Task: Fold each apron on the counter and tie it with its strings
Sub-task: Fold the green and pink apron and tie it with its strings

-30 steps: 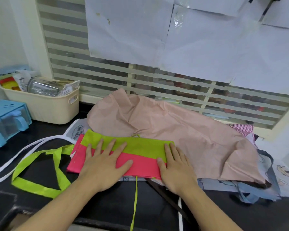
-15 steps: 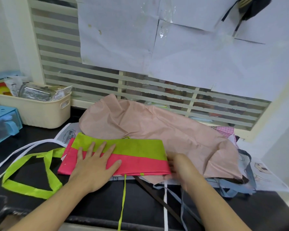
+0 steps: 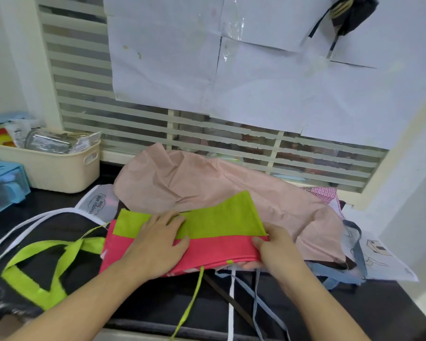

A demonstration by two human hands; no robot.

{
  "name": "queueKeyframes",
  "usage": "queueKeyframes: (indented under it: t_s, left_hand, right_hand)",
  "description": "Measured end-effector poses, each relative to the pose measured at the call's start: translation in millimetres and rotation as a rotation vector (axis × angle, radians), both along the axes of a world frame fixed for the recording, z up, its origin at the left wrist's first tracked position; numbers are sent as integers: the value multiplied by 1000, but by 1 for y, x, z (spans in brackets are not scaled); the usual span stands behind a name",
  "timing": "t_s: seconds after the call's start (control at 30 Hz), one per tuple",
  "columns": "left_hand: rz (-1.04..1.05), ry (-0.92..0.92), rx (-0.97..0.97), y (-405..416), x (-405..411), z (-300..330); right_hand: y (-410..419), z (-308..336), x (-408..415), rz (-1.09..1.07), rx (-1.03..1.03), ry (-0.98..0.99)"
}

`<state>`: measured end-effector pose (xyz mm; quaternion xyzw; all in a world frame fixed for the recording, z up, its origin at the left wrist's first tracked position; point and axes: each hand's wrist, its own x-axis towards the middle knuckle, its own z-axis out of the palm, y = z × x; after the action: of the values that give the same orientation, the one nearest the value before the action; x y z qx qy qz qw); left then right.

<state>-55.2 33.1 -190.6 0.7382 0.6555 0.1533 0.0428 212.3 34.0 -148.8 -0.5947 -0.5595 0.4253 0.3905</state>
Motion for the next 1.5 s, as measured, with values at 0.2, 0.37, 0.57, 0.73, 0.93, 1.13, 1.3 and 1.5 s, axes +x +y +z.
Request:
queueKeyframes:
  t_s: [0.2,0.37,0.57,0.73,0.93,1.13,1.3,1.5]
  left_hand:
    - [-72,52,-98,4,37,-2]
    - [-5,-56,-165,32,55,-1]
    - [196,-331,48,46,59,7]
    - [-117,-107,207,-6,84,-16]
    - [-198,147,-18,-31,94,-34]
    - [-202,-5,-47,-28,90,-30]
    - [-49,-236,60,-30,68,-21]
    - [-56,-7,-23,-51,34,-27]
  right_hand:
    - [-11,-35,60,-164,51,-166]
    - [-19,-61,62,-154,164,-390]
    - [-20,-60,67,-165,156,-324]
    - [-21,-59,70,-172,156,-252]
    - [-24,-42,68,-280,45,305]
    - [-35,-34,31,-59,-101,33]
    - [-39,-23,10,-180,177,-268]
    - [-49,-35,-28,-56,115,-225]
